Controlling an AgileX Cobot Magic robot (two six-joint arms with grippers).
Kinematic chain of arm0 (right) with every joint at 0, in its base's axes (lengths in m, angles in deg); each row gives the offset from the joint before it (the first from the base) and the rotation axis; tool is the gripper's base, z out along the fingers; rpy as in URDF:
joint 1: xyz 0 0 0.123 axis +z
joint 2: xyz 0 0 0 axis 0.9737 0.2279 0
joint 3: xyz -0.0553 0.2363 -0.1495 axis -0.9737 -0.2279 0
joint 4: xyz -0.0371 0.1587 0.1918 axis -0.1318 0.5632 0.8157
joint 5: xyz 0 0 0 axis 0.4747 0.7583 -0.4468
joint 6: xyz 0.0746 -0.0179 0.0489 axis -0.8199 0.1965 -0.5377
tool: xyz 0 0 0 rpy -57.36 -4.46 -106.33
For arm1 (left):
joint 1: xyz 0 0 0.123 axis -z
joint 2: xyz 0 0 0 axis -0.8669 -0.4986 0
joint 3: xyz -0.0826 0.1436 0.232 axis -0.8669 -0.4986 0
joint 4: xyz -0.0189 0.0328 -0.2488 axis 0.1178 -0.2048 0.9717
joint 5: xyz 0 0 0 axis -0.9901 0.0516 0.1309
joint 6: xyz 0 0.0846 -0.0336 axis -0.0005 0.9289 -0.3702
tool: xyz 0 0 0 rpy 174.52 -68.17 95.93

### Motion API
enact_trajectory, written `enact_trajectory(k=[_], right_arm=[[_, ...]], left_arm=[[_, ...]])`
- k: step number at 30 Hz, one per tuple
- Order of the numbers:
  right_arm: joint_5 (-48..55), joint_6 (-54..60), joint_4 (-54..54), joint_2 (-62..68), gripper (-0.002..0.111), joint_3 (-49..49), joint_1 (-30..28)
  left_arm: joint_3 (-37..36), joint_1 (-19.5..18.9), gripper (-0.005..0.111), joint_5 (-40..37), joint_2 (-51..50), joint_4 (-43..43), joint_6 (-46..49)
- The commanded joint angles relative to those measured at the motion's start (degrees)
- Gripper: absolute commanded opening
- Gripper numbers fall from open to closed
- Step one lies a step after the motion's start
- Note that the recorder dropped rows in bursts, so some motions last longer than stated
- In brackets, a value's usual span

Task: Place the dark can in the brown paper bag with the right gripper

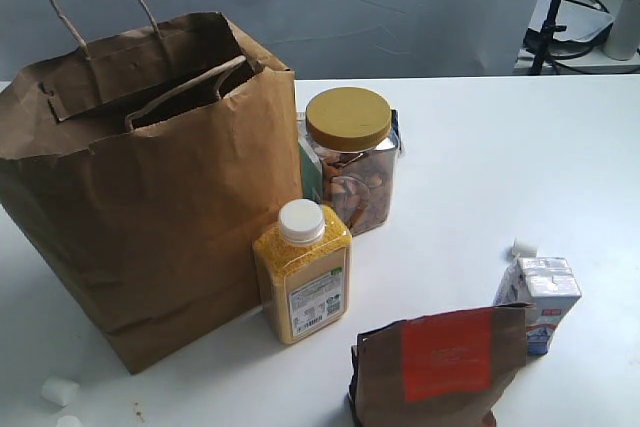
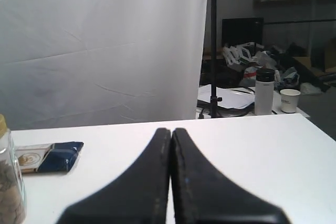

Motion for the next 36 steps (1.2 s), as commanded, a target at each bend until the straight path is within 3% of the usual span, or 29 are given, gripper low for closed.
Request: enact_trajectory(k=[1,11,16,20,36], right_arm=[[7.59,-2.82,-5.92,-4.43,0.0,-0.2,-0.72],[14.46,-11.24,-9.61,-14.03,0.0,-0.2,-4.2],[16.93,-10.8,-8.38,-14.03,0.0,-0.2,-5.25],[16.93,-3.86,-6.55,-14.03,0.0,-0.2,-5.25],[17.62,-6.89,-8.14,-14.03,0.0,-0.2,-5.25]], left_arm=[[-0.2,0.32,0.0,0.3,0.2,-0.15,-0.2],[-0.2,0.32,0.0,0.3,0.2,-0.15,-0.2],[-0.2,0.32,0.0,0.3,0.2,-0.15,-0.2],[-0.2,0.32,0.0,0.3,0.2,-0.15,-0.2],[-0.2,0.32,0.0,0.3,0.2,-0.15,-0.2]])
